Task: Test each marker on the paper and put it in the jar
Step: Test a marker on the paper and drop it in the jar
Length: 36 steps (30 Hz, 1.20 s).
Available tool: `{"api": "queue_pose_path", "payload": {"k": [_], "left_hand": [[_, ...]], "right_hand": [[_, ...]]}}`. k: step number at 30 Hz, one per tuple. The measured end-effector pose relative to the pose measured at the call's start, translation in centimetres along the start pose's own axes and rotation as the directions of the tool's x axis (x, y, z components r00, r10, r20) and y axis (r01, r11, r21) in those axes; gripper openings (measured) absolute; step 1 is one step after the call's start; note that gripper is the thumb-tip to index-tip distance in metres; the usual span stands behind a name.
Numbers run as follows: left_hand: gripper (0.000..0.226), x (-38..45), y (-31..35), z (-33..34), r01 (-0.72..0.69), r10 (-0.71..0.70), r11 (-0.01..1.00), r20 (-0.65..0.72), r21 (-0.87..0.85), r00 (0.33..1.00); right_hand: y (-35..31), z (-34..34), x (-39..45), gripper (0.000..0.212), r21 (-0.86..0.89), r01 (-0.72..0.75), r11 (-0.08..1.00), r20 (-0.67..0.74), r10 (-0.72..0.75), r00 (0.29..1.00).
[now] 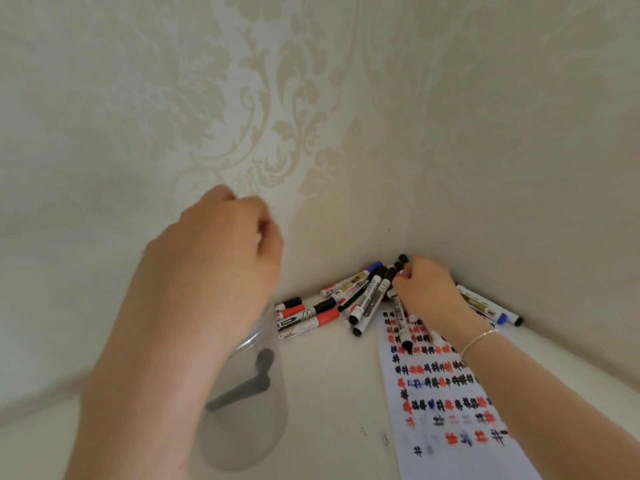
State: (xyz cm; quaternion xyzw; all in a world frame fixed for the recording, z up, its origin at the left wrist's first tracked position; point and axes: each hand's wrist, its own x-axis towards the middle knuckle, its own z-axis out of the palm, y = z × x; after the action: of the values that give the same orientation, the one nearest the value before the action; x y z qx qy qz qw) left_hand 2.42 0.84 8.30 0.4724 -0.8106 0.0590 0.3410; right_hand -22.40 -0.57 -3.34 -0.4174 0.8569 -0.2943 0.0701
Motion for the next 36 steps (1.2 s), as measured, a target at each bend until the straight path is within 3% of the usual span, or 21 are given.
{"api": "queue_pose_path", "payload": {"k": [2, 6, 10, 12, 15, 17, 19, 21, 24, 27, 30, 32, 34, 36], "left_hand": [[0.016, -0.2, 1.7, 0.5, -0.157, 0.141, 0.958, -0.086, -0.239, 0.986], [0.024, -1.0, 5.2, 4.9, -0.199, 0.257, 0.867, 0.068, -0.456, 0.964], [0.042, -1.5, 5.9, 9.9, -0.001, 0.121, 0.862, 0.204, -0.507, 0.971], [0.054, -1.7, 5.1, 11.9, 0.001, 0.109, 0.873, 0.197, -0.487, 0.974], [0.041, -1.9, 4.0, 13.6, -0.054, 0.163, 0.880, 0.192, -0.472, 0.968], [0.029, -2.1, 3.5, 14.0, 0.000, 0.174, 0.830, 0.260, -0.557, 0.950], [0.021, -2.5, 3.4, 14.4, 0.039, 0.194, 0.780, 0.301, -0.624, 0.934], [0.020, -2.9, 3.6, 14.6, 0.058, 0.222, 0.718, 0.307, -0.694, 0.925], [0.009, -3.5, 3.9, 14.7, 0.194, 0.216, 0.619, 0.402, -0.761, 0.890], [0.030, -4.6, 4.3, 14.6, 0.214, 0.232, 0.676, 0.480, -0.705, 0.846], [0.037, -5.6, 4.9, 14.6, 0.196, 0.234, 0.745, 0.524, -0.638, 0.819], [0.046, -6.2, 4.9, 14.3, 0.264, 0.231, 0.723, 0.583, -0.638, 0.779], [0.051, -7.3, 4.5, 13.6, 0.330, 0.271, 0.693, 0.655, -0.641, 0.705], [0.049, -8.5, 3.7, 12.9, 0.324, 0.289, 0.703, 0.671, -0.633, 0.683]], "right_hand": [[-0.8, -1.5, -0.7, 0.009, 0.112, 0.079, 0.991, -0.137, -0.064, 0.989], [-2.6, -3.9, -2.7, 0.004, 0.347, 0.239, 0.907, -0.311, -0.129, 0.942], [-3.1, -4.7, -4.7, 0.005, 0.720, 0.156, 0.676, -0.220, 0.010, 0.975], [-2.6, -4.6, -5.2, 0.004, 0.799, 0.115, 0.590, -0.182, 0.055, 0.982], [-1.8, -4.3, -5.2, 0.004, 0.890, 0.077, 0.450, -0.132, 0.091, 0.987], [-1.4, -3.9, -5.1, 0.012, 0.923, 0.053, 0.381, -0.096, 0.096, 0.991], [-1.2, -3.3, -5.0, 0.019, 0.886, 0.031, 0.462, -0.064, 0.056, 0.996], [-1.1, -2.5, -5.1, 0.019, 0.833, -0.048, 0.551, 0.065, -0.011, 0.998], [-0.9, -1.6, -5.3, 0.018, 0.812, -0.169, 0.559, 0.167, 0.056, 0.984], [-0.8, -1.2, -5.4, 0.017, 0.787, -0.167, 0.594, 0.117, 0.123, 0.986], [-0.7, -0.4, -5.8, 0.017, 0.722, -0.202, 0.662, 0.185, 0.097, 0.978], [-0.4, -0.2, -5.7, 0.010, 0.752, -0.247, 0.611, 0.192, 0.156, 0.969], [0.5, -1.4, -4.4, 0.006, 0.824, -0.281, 0.491, 0.130, 0.319, 0.939], [1.4, -3.9, -2.9, 0.015, 0.854, -0.255, 0.454, 0.059, 0.403, 0.913]]}}
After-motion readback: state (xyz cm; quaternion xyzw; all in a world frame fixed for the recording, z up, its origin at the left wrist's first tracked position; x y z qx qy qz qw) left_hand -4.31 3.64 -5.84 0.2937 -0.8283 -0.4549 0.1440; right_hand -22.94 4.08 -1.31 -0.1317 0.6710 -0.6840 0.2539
